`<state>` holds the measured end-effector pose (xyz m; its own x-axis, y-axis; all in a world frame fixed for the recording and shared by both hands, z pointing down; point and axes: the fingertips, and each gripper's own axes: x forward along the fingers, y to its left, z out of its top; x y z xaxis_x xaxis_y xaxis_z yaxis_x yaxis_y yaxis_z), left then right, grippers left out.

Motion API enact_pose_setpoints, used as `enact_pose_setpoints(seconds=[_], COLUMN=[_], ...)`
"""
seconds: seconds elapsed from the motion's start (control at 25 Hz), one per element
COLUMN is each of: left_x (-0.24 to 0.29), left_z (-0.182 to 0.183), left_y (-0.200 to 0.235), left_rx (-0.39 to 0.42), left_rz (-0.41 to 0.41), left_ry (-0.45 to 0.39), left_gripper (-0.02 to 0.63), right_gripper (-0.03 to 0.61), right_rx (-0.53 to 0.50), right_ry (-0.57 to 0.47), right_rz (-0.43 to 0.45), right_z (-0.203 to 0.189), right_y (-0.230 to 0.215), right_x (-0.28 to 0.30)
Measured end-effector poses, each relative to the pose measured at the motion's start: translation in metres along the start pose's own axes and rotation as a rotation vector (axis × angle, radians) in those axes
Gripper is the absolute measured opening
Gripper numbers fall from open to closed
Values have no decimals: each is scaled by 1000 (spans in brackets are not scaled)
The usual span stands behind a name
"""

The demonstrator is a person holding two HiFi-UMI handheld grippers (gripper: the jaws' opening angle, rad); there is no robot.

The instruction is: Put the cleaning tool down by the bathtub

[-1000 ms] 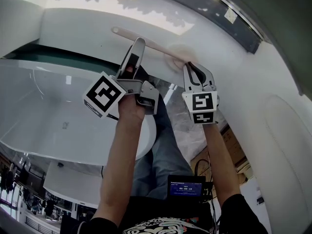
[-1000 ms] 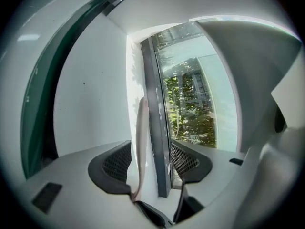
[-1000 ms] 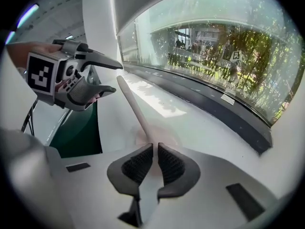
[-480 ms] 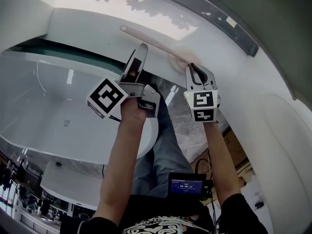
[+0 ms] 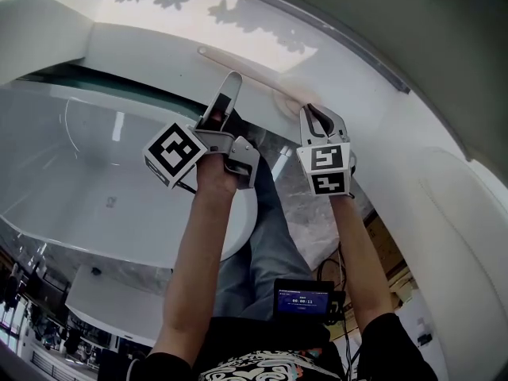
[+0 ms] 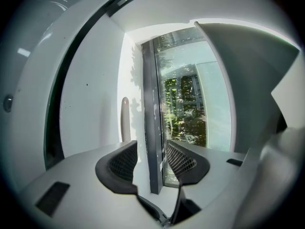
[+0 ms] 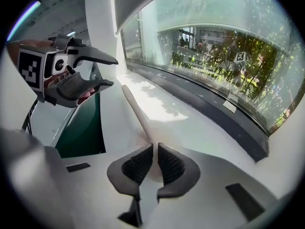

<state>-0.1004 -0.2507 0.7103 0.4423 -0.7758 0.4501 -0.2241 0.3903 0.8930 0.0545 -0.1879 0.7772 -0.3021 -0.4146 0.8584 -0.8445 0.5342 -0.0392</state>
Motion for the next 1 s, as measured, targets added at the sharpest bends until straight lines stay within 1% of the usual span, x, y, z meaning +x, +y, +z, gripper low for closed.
enact_pose_setpoints(seconds=[0.04,0.08,0.12,0.2,0.28,0.44,0.56,0.76,0.92,1.0], left_x=[0,0,1,1,2,-4,-9,-13,-12,-16], left_z=[1,2,2,1,1,1,-3,-6,-5,-4], left_y=[-1,-3,-7,-15,-19,-19,-20,-26,-36,-37], left_rx=[8,9,5,-7,-21,-21,-6,-28,-37,-29], left_rz=[1,-6,-22,-58,-86,-87,-83,-110,-149,-144], left_ry=[0,-1,-1,1,-3,-20,-11,-4,-5,-4], left_gripper=[179,121,81,57,43,32,32,32,32,32], right_gripper=[29,29,29,29,29,29,29,29,29,29], right_rx=[-1,-1,-2,-1,2,-1,3,11,6,4], right_ry=[-4,-9,-12,-14,-16,-22,-27,-37,-41,-42], right_rz=[-1,-2,-3,1,8,7,6,0,1,-2], right_z=[2,4,5,5,5,5,7,12,18,21], right_y=[0,0,0,2,3,6,8,8,8,10], right_x=[-1,-2,-3,-4,-5,-7,-10,-11,-12,-13])
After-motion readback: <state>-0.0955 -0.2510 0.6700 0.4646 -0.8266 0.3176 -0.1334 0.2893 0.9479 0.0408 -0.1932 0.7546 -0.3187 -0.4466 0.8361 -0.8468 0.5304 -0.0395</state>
